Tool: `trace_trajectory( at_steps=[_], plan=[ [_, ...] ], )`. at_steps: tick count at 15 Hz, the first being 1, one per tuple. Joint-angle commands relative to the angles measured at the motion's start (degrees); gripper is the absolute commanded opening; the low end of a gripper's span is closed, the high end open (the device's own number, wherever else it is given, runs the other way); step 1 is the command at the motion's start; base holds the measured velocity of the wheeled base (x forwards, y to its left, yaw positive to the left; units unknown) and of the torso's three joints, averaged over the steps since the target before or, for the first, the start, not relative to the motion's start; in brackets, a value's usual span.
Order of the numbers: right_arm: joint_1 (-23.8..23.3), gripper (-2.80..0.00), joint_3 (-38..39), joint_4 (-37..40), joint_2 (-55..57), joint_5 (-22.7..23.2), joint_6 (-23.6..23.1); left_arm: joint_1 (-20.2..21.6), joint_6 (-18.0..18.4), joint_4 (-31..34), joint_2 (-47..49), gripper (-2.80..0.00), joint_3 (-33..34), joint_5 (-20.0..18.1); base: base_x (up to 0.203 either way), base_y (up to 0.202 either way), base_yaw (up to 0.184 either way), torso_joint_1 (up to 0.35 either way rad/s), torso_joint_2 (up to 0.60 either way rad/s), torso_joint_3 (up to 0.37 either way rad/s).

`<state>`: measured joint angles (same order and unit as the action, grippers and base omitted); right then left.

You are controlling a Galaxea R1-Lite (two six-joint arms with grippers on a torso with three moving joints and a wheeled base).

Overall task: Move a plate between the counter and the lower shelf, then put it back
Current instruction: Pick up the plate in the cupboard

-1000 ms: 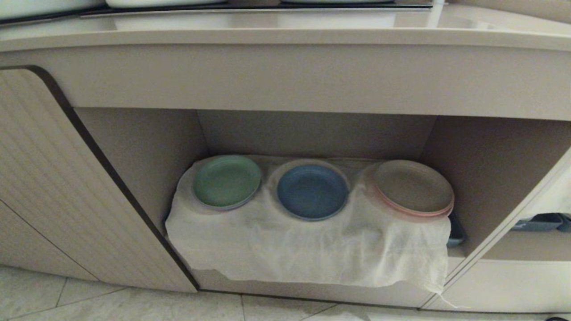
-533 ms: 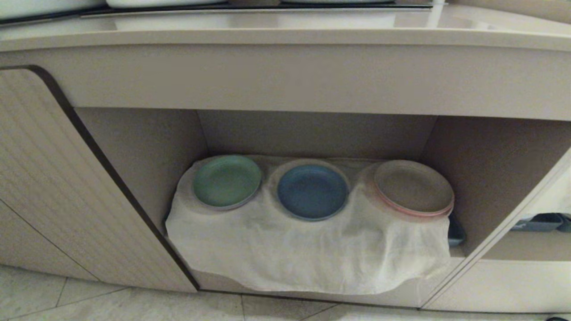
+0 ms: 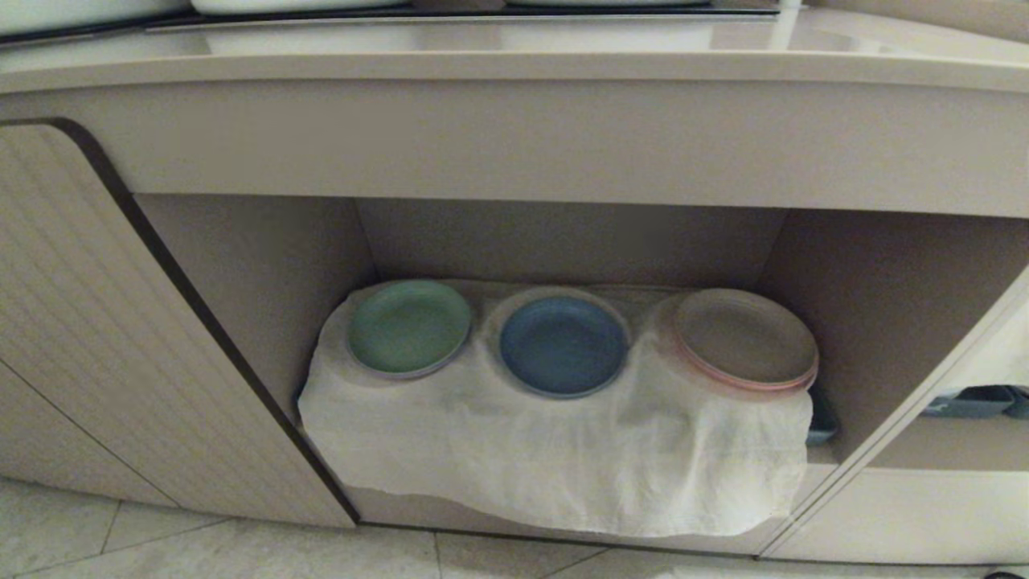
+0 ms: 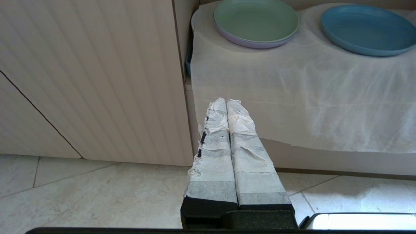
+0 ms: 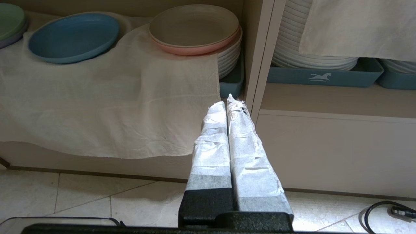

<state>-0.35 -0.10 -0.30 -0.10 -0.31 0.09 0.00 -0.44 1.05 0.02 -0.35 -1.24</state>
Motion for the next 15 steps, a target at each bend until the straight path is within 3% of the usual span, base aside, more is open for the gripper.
trace_trajectory(
  at_steps=[1,15],
  plan=[
    [0.00,-2.80,0.01,-0.05,0.10,-0.04,-0.09,0.00,0.00,0.01,-0.02,-2.80,0.00,0.01,0.000,0.000,0.000,0.000,0.00,0.000],
    [0.27,-2.80,0.01,0.02,0.10,0.14,-1.32,0.00,0.00,0.01,-0.02,-2.80,0.00,0.01,0.000,0.000,0.000,0.000,0.00,0.000]
  ],
)
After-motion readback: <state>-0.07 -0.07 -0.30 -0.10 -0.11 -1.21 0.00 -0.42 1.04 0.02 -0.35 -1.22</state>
